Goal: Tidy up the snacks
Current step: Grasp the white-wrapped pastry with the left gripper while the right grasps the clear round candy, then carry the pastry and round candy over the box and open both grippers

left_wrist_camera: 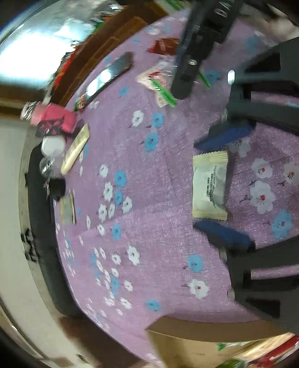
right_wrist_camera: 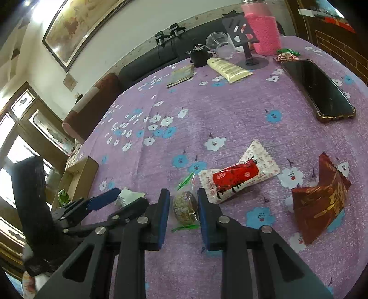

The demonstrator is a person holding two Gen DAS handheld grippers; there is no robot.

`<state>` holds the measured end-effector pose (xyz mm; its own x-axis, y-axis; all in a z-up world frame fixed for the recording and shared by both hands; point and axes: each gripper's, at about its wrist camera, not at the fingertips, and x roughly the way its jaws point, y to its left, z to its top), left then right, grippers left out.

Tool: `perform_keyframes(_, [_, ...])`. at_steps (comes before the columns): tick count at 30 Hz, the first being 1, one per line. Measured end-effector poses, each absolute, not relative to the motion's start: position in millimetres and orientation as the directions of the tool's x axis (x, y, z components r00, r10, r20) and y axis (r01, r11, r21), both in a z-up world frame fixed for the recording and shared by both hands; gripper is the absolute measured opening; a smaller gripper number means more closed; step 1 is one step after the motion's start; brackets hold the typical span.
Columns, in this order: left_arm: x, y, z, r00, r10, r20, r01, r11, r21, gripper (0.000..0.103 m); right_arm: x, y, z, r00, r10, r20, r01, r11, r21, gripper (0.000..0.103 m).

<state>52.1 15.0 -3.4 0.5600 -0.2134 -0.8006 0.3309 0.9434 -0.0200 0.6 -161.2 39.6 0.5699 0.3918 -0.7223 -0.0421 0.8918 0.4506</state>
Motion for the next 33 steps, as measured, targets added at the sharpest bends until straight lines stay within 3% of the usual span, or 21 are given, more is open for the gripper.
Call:
perform_keyframes(2, [49.8,18.2,0.7,0.546,-0.246,-0.801,0.341,0.938,-0.055,0.039,0.9,-160.9,40.4,0.572,0.394,-0.72,-0.046,0.891,0.451,0.023])
perform_keyframes(9, [30.7,27.3,14.7,0.553,-0.285,-0.783,0.349,0.932,-0.093,0.038,-4.3,-153.7,44.9,0.587,0.383,-0.714,-0.07,0.902,0.427,0.023])
perform_keyframes(18, [-8.0,81.8,42.7,0.592,-0.351,-0.725,0.261,0.935,-0.24,0.038,-6.6,-147.9,46.6,0.588,0.403,-0.701,-0.103,0.898,0.429,0.023])
perform_keyframes(33, [-67.5,244.5,54.9,0.721,-0.179,-0.67,-0.067,0.944,-0.324,0.038,-19.7,-91.1,48.9,0.536,0.409,-0.738,-0.214,0.912,0.35,0.023])
